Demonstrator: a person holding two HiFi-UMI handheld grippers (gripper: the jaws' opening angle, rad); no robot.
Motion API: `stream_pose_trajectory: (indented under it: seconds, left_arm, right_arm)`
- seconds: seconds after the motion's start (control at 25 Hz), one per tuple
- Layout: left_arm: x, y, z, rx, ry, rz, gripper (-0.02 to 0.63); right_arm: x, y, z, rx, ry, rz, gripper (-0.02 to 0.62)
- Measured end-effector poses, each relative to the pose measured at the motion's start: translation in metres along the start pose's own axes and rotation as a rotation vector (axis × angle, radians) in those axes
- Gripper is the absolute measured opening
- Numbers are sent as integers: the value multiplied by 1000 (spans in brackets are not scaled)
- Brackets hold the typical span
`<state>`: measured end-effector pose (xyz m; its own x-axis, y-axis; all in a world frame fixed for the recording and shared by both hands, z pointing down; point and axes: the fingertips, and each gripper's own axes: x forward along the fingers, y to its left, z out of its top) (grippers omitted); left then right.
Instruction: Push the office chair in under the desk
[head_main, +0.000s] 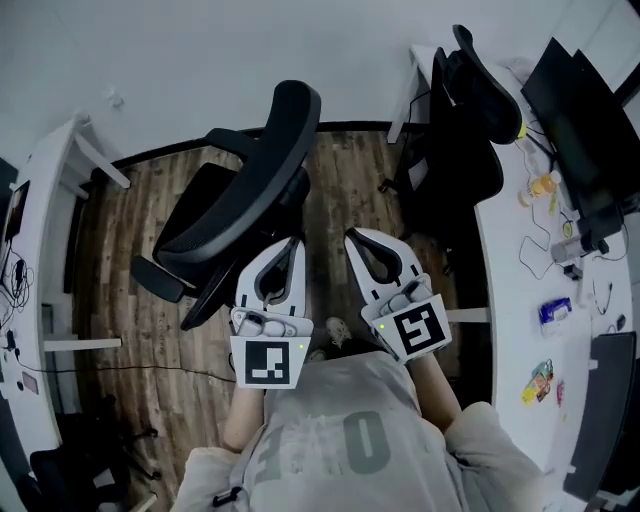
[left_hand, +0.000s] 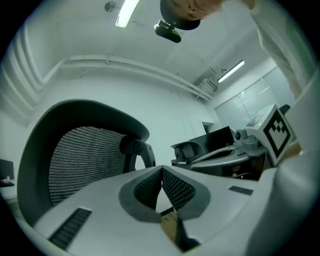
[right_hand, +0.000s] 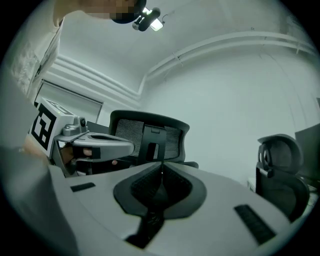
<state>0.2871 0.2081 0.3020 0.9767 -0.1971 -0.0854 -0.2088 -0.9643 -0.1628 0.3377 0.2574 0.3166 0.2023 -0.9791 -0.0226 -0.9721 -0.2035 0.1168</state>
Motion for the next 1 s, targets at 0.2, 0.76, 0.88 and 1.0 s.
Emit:
stream_pose_trajectory:
  seconds: [0.2,0.76,0.88,1.0]
  left_arm:
    - [-7,27,-5,-15,39,121,17]
    - [-97,110,12,102,167,435,238]
    - [-100,127,6,62,165,494,256]
    - [-93,137,-3,72,199,499,282]
  right_arm:
    - [27,1,-4,48,15,131,23]
    - [74,21,34,264,-2,367,278]
    - [84,25,29,236,21,384,279]
    - [87,24,28,245,34,416,284]
